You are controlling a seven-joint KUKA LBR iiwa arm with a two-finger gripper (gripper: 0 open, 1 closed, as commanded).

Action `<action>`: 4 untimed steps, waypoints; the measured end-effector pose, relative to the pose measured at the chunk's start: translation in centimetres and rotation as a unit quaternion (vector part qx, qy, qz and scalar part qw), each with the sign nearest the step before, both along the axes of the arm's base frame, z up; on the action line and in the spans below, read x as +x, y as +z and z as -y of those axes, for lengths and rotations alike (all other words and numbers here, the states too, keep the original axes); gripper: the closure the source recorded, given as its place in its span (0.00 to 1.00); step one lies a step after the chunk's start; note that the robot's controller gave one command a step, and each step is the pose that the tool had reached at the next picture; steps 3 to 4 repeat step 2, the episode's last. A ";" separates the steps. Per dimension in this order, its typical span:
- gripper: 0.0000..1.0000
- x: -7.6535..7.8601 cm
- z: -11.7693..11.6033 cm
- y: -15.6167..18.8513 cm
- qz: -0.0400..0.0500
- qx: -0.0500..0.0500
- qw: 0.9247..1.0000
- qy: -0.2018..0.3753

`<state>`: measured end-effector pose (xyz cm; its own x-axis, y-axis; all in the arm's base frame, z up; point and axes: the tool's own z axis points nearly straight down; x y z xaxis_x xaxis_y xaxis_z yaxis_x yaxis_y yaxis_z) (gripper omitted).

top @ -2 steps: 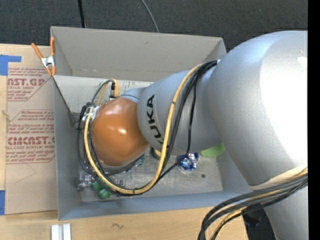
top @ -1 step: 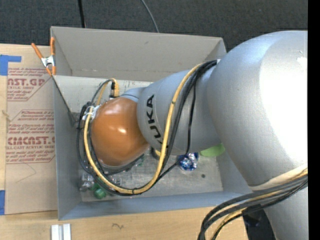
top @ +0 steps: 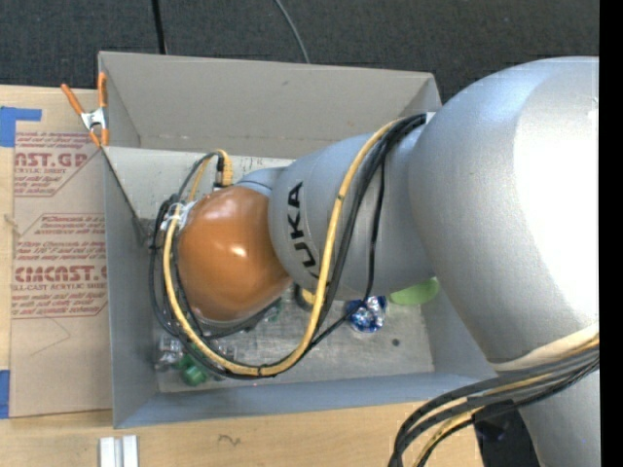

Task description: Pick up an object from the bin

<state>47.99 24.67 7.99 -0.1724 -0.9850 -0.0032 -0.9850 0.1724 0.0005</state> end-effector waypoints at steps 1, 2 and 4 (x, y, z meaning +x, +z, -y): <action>1.00 0.1 -0.2 5.4 0.002 0.001 1.000 -0.001; 1.00 0.1 -0.3 10.8 0.003 0.001 1.000 -0.001; 1.00 0.1 -0.3 10.8 0.003 0.001 1.000 -0.001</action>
Offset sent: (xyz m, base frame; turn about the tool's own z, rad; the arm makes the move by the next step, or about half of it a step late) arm -0.0002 -0.0001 0.0510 0.0000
